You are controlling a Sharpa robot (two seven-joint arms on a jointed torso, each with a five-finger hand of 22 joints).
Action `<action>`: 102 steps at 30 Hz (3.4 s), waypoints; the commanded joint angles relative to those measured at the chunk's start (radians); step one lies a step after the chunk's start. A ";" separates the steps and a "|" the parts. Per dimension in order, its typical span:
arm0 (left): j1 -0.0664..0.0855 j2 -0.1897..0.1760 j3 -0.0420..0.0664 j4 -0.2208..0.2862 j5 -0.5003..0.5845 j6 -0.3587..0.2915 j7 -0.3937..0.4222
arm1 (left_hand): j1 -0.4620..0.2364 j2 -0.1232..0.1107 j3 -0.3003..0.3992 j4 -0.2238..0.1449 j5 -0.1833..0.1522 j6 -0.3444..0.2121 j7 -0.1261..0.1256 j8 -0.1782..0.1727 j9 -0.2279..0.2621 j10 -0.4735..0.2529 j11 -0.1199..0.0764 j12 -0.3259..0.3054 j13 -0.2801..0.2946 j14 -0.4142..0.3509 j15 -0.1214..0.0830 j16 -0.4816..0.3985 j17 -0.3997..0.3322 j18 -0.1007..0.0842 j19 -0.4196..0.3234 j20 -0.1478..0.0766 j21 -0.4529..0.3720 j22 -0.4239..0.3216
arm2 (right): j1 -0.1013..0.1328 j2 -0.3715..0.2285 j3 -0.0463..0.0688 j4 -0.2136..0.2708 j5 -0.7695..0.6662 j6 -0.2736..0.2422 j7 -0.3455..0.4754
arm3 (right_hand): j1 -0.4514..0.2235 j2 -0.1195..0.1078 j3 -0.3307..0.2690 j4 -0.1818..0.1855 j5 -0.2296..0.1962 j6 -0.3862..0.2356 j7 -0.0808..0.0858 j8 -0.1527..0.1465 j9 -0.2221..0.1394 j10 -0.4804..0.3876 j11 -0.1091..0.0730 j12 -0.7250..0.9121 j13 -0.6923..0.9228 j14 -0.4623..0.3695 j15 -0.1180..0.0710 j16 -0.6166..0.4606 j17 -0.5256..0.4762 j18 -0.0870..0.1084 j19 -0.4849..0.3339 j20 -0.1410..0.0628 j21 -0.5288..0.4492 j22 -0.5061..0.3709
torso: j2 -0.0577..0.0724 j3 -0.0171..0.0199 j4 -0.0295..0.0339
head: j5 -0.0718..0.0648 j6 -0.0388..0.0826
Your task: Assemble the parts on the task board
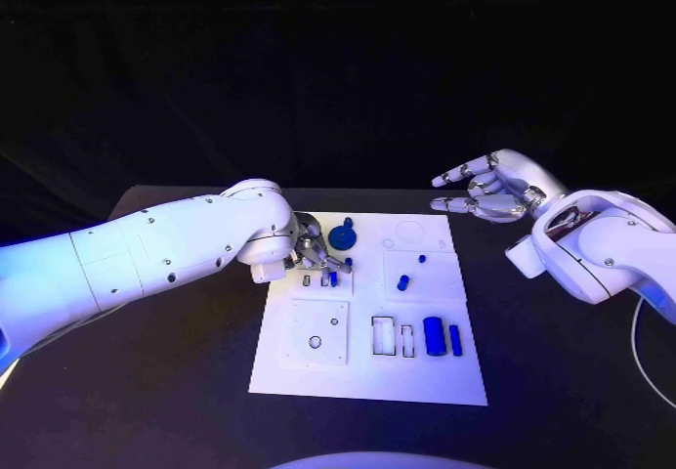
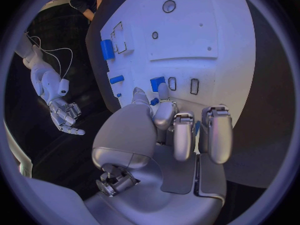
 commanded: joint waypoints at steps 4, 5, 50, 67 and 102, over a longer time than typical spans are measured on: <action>0.001 0.009 0.000 -0.007 -0.010 0.039 -0.143 | 0.023 0.003 0.005 -0.011 -0.001 -0.013 -0.002 0.010 0.011 -0.001 -0.007 0.003 -0.001 0.104 -0.005 0.003 0.263 -0.021 0.071 -0.005 0.006 0.176 | 0.000 0.002 0.000 -0.001 -0.006 0.016 -0.004 | 0.007 0.000 -0.006 -0.002 0.003 0.007 0.001 0.003 0.001 0.000 -0.006 0.003 0.115 0.087 0.002 -0.006 0.197 -0.002 -0.007 0.001 -0.007 0.018 | -0.001 0.0005 0.0010 | 0.000 -0.004; 0.001 0.010 -0.001 -0.009 -0.013 0.045 -0.144 | 0.027 0.003 0.007 -0.013 -0.001 -0.015 -0.002 0.012 0.014 -0.002 -0.007 0.003 -0.001 0.104 -0.005 0.003 0.263 -0.020 0.070 -0.005 0.006 0.176 | 0.000 0.002 0.000 -0.001 -0.006 0.017 -0.004 | 0.007 0.000 -0.006 -0.002 0.003 0.007 0.001 0.003 0.001 0.000 -0.006 0.003 0.115 0.087 0.002 -0.006 0.197 -0.002 -0.007 0.001 -0.007 0.018 | -0.001 0.0006 0.0011 | 0.000 -0.005; 0.000 0.019 -0.003 -0.017 0.010 0.043 -0.142 | 0.280 0.027 0.361 -0.158 0.035 -0.074 -0.004 -0.009 0.051 -0.020 -0.012 -0.027 -0.017 0.104 -0.011 0.003 0.263 -0.020 0.068 -0.012 0.004 0.178 | -0.001 0.006 -0.001 -0.005 -0.006 0.037 -0.014 | 0.007 0.003 -0.007 -0.001 0.007 0.008 0.001 0.003 0.001 0.001 -0.007 0.004 0.116 0.087 0.002 -0.007 0.197 -0.002 -0.007 0.001 -0.007 0.018 | 0.000 0.0015 0.0005 | 0.001 -0.020; -0.007 -0.065 -0.002 0.069 -0.047 -0.098 -0.096 | 0.096 -0.188 0.868 -0.181 0.026 -0.064 -0.001 0.012 0.102 -0.003 -0.009 -0.030 -0.022 0.104 -0.007 0.003 0.263 -0.020 0.069 -0.005 0.002 0.180 | -0.002 0.007 -0.001 -0.007 -0.004 0.038 -0.010 | 0.007 0.004 -0.009 0.000 0.008 0.008 0.001 0.002 0.001 -0.001 -0.007 0.002 0.114 0.087 0.002 -0.008 0.195 -0.001 -0.008 0.001 -0.008 0.015 | 0.000 0.0028 0.0030 | 0.007 -0.025; -0.063 -0.078 -0.003 0.120 -0.219 -0.089 -0.102 | 0.080 -0.203 0.906 -0.197 0.024 -0.062 -0.002 0.017 0.110 0.003 -0.010 -0.025 -0.017 0.104 -0.008 0.003 0.263 -0.022 0.074 -0.006 0.008 0.191 | -0.004 0.006 -0.002 -0.010 0.001 0.053 -0.008 | 0.002 0.006 -0.013 0.005 0.008 0.009 0.001 0.002 0.001 0.000 -0.007 0.002 0.114 0.087 0.001 -0.008 0.195 -0.001 -0.008 0.000 -0.009 0.014 | 0.000 0.0021 0.0023 | 0.014 -0.034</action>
